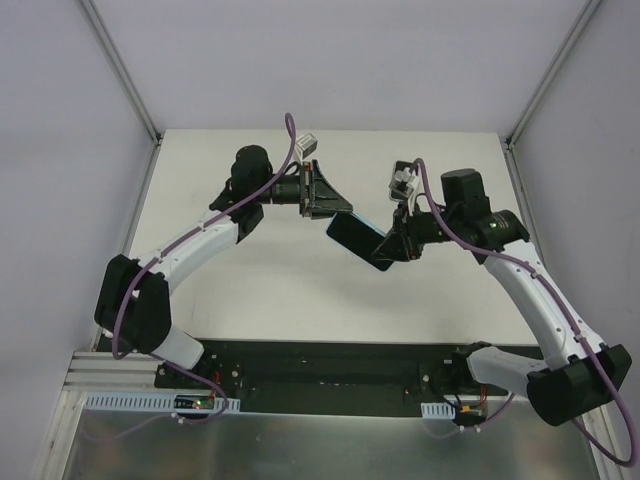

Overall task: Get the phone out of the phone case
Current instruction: Remove the phone case from the phone.

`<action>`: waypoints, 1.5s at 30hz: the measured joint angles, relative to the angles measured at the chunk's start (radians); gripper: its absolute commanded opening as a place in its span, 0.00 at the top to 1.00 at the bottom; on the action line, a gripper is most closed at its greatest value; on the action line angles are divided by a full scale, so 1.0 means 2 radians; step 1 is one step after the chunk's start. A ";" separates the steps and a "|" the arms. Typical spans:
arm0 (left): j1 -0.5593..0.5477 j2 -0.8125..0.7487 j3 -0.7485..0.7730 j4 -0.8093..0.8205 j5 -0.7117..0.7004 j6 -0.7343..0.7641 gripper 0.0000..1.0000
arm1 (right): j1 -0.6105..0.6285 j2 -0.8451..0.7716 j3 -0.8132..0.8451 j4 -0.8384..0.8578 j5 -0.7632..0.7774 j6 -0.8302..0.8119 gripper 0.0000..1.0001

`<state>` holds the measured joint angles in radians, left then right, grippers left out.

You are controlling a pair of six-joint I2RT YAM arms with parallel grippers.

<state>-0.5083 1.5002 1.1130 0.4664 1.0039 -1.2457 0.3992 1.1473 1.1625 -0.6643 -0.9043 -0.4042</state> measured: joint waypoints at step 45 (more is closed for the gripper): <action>-0.007 0.042 0.002 -0.059 -0.031 -0.056 1.00 | 0.017 0.019 0.038 -0.081 0.055 -0.029 1.00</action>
<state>-0.5228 1.5837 1.1164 0.3489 0.9413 -1.3579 0.4328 1.1847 1.2377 -0.8272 -0.7952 -0.4625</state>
